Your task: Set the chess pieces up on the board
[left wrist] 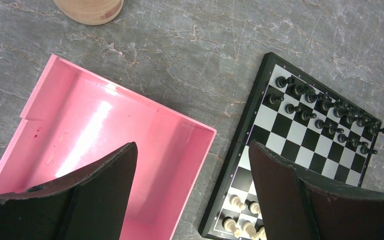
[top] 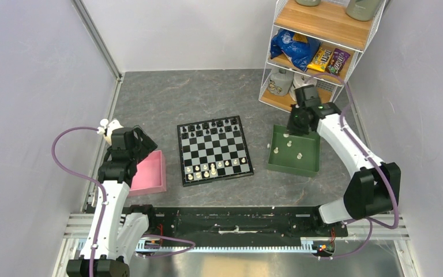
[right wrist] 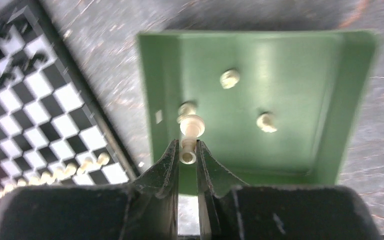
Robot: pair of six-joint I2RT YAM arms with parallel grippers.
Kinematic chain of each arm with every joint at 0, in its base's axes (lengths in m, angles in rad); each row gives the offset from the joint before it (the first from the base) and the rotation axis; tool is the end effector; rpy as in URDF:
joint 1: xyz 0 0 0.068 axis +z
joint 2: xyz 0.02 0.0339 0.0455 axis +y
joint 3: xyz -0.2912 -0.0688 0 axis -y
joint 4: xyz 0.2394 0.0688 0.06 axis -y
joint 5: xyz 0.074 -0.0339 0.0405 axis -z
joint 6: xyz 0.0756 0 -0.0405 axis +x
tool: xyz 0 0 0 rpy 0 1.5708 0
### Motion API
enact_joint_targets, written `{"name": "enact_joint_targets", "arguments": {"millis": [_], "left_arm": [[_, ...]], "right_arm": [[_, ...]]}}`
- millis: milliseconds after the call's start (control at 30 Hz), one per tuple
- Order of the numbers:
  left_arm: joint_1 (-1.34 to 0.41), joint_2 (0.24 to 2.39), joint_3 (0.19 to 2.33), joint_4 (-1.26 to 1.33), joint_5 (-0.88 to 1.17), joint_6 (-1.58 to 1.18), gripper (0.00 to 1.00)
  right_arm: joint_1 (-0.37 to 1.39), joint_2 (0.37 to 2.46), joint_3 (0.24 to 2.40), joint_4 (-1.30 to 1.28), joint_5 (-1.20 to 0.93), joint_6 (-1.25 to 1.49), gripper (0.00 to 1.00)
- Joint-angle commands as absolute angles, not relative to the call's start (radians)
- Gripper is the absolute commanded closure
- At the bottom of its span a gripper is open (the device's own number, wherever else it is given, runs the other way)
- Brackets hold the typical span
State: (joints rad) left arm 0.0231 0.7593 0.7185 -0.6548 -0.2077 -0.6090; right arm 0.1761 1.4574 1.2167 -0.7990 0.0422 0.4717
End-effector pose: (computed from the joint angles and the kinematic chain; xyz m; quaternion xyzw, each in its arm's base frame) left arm 0.1636 0.0194 0.2693 -0.3218 0.8426 -0.0318 0.4306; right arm 0.3054 0.0511 0.2751 0.1475 0.9534 0.0642 0.2552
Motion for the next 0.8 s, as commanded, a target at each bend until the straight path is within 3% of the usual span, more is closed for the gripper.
{"name": "enact_joint_targets", "arguments": {"millis": [0, 433, 767], "left_arm": [[0.027, 0.751, 0.72, -0.621, -0.208, -0.588, 0.11], [0.027, 0.736, 0.716, -0.624, -0.208, -0.589, 0.11], [0.026, 0.738, 0.718, -0.625, -0.202, -0.586, 0.11]], "right_arm": [[0.347, 1.427, 1.205, -0.824, 0.031, 0.551, 0.85], [0.821, 1.642, 1.312, -0.747, 0.092, 0.668, 0.85], [0.996, 1.826, 1.421, -0.716, 0.124, 0.675, 0.85]]}}
